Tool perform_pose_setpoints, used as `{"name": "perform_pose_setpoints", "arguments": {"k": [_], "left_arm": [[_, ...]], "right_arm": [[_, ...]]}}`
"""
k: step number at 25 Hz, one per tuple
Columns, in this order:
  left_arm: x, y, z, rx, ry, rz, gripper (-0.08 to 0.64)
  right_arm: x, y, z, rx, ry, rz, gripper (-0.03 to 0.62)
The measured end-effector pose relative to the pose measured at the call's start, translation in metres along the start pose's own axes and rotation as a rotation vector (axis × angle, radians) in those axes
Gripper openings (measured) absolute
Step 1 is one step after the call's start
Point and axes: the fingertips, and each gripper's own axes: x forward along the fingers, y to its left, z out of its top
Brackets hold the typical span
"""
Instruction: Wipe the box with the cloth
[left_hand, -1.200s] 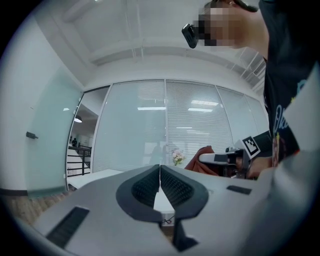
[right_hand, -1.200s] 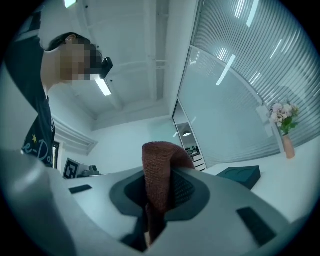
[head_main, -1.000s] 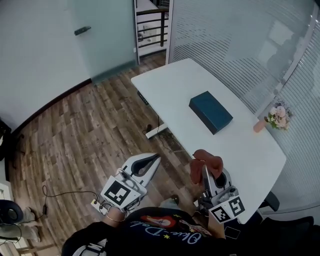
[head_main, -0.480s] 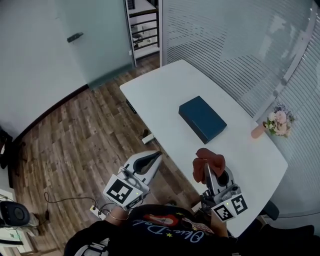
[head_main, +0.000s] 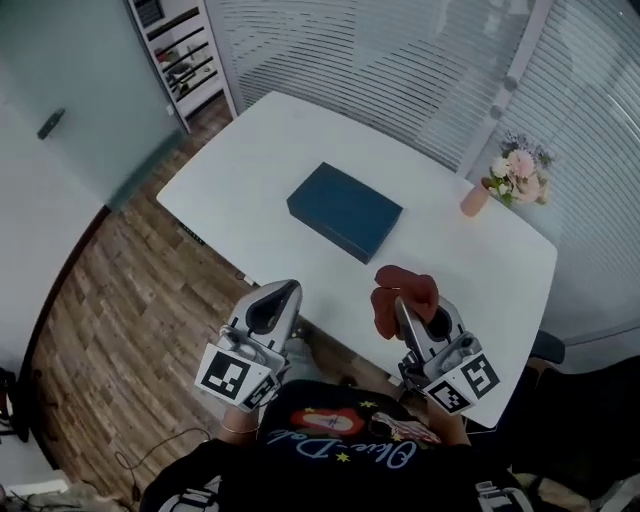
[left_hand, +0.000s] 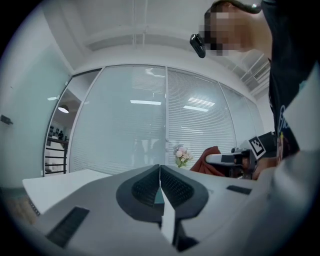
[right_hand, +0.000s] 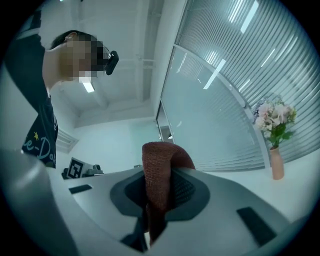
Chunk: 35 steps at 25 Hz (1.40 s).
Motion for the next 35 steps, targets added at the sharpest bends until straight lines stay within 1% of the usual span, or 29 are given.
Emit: {"name": "perform_pose_setpoints", "arguments": {"k": [3,5,8,10,14,20,25,29,33,35], "left_arm": [[0.047,0.014,-0.001,0.012,-0.015,-0.072,0.005],[0.076,0.023,0.002,0.028,-0.016,-0.143,0.005],[0.110,0.042,0.007,0.036,-0.012,-0.237,0.005],[0.124,0.057,0.011,0.042,-0.020,-0.277,0.005],[0.145,0.097,0.007,0.040,-0.009,-0.301,0.005],[0.159,0.148,0.000,0.026,0.006,-0.329,0.005],[0.171,0.181,-0.005,0.009,0.010,-0.339,0.005],[0.181,0.194,-0.009,-0.008,0.011,-0.360,0.005],[0.195,0.204,-0.011,-0.025,0.006,-0.374,0.005],[0.201,0.209,-0.014,-0.036,0.009,-0.382,0.005]], "right_arm": [[0.010,-0.036,0.006,-0.022,-0.023,-0.072,0.049],[0.017,-0.053,0.009,-0.029,-0.042,-0.140,0.049],[0.031,-0.066,0.012,-0.033,-0.065,-0.235,0.049],[0.042,-0.072,0.013,-0.039,-0.067,-0.283,0.049],[0.071,-0.086,0.009,-0.066,-0.061,-0.349,0.049],[0.125,-0.102,0.005,-0.127,-0.040,-0.389,0.049],[0.172,-0.132,0.006,-0.266,0.043,-0.473,0.051],[0.210,-0.157,0.002,-0.311,0.106,-0.501,0.052],[0.244,-0.184,-0.011,-0.399,0.236,-0.526,0.057],[0.258,-0.198,-0.026,-0.460,0.337,-0.532,0.057]]}}
